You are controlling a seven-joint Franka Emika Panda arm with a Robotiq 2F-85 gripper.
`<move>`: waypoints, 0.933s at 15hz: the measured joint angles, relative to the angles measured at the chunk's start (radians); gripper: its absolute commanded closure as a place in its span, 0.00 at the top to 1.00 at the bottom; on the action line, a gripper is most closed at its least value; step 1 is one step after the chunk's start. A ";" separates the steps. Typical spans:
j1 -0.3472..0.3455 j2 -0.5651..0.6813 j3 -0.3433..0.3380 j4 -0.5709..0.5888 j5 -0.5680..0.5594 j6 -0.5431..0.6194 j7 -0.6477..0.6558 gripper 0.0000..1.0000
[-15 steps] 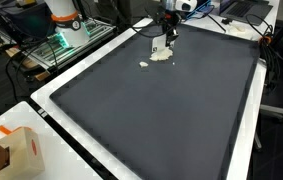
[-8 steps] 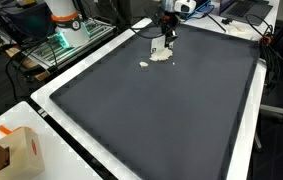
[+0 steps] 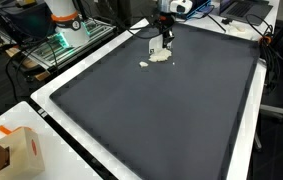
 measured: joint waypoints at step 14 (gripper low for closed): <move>-0.043 -0.048 0.000 -0.093 -0.002 0.075 -0.057 0.01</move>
